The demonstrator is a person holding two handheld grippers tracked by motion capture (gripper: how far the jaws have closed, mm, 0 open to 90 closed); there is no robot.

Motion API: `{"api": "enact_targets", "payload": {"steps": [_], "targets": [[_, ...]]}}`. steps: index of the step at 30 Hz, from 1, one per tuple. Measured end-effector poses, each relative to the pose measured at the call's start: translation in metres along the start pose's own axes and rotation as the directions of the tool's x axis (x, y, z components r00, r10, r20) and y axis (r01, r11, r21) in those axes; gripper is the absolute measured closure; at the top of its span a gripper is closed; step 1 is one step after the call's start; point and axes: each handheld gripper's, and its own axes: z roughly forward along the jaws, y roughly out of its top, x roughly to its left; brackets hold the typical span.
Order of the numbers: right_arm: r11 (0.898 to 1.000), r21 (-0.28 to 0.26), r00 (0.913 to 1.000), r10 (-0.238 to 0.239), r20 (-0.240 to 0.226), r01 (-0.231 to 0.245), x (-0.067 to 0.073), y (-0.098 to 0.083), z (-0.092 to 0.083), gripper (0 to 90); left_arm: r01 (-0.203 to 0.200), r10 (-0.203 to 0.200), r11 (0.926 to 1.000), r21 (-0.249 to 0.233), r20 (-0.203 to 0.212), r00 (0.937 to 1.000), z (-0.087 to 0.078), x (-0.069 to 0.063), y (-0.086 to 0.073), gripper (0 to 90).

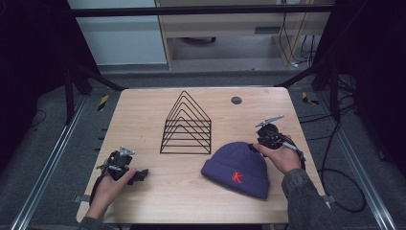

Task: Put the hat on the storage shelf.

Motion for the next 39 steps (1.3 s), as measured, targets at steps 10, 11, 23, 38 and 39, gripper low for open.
{"api": "enact_targets", "payload": {"steps": [10,11,23,38,39], "targets": [[1.000,0.006,0.9999,0.012,0.003,-0.012,-0.002,0.006,0.011,55.0,-0.005,0.005,1.0000,0.000,0.006,1.0000,0.001,-0.001,0.001,0.0],[1.000,0.004,0.9998,0.019,0.001,-0.019,-0.002,0.006,0.013,54.5,-0.005,0.005,1.0000,-0.001,0.007,1.0000,0.001,-0.001,0.001,0.0],[0.997,0.030,0.9975,0.070,-0.004,-0.070,-0.001,0.004,0.038,48.8,-0.009,0.009,1.0000,-0.002,0.010,0.9999,0.001,-0.001,0.001,0.0],[0.996,0.051,0.9957,0.075,-0.054,-0.072,0.001,-0.001,0.048,72.7,-0.014,0.014,0.9999,-0.003,0.013,0.9998,0.001,-0.002,0.001,0.0],[0.997,0.046,0.9958,0.069,-0.060,-0.066,0.001,-0.002,0.048,75.4,-0.013,0.013,0.9999,-0.003,0.013,0.9998,0.001,-0.002,0.001,0.0]]}}
